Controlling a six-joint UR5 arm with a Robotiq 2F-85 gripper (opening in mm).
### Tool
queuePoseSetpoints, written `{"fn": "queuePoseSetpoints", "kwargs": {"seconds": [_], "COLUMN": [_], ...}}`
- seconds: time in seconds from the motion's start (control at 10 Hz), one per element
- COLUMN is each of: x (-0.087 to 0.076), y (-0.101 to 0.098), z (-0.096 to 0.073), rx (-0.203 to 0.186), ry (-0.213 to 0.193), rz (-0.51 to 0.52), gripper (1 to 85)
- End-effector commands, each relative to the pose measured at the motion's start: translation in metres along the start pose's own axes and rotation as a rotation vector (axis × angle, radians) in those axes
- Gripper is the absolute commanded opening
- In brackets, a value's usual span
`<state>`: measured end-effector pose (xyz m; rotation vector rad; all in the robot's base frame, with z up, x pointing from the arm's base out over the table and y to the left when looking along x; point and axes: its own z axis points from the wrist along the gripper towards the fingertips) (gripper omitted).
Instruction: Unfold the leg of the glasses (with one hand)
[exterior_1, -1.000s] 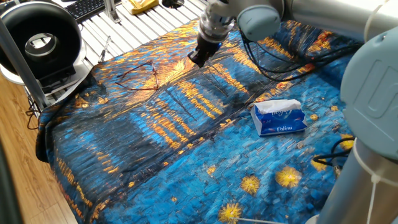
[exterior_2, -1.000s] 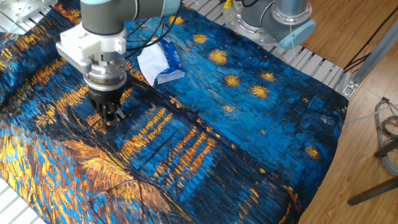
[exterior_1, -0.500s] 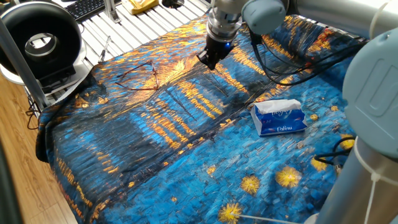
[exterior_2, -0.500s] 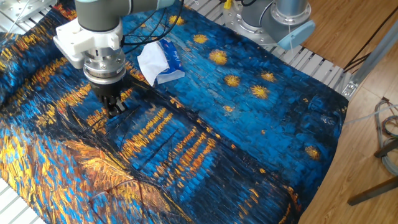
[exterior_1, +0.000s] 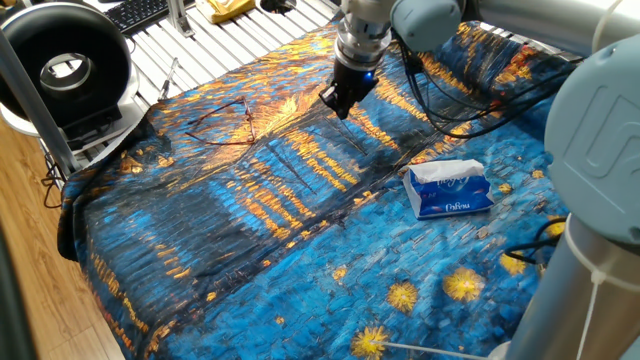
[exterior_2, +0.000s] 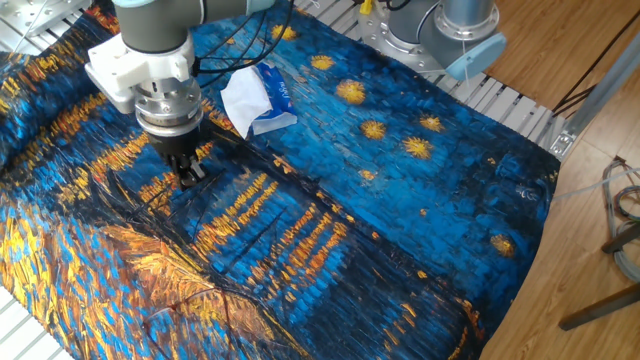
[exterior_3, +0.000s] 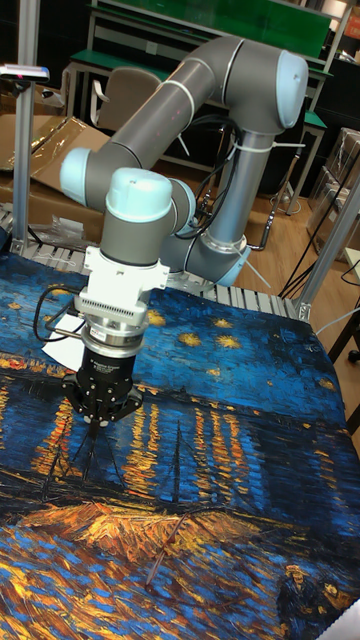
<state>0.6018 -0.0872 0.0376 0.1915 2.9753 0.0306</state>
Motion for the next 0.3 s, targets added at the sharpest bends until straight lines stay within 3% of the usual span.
{"fn": "queuePoseSetpoints", "kwargs": {"seconds": [0.0,0.2], "x": [0.0008,0.0007], "y": [0.0004,0.0004], "z": [0.0018,0.0028], "rx": [-0.006,-0.001], "ry": [0.005,0.003], "rz": [-0.014,-0.016], "gripper": [1.0,1.0]}}
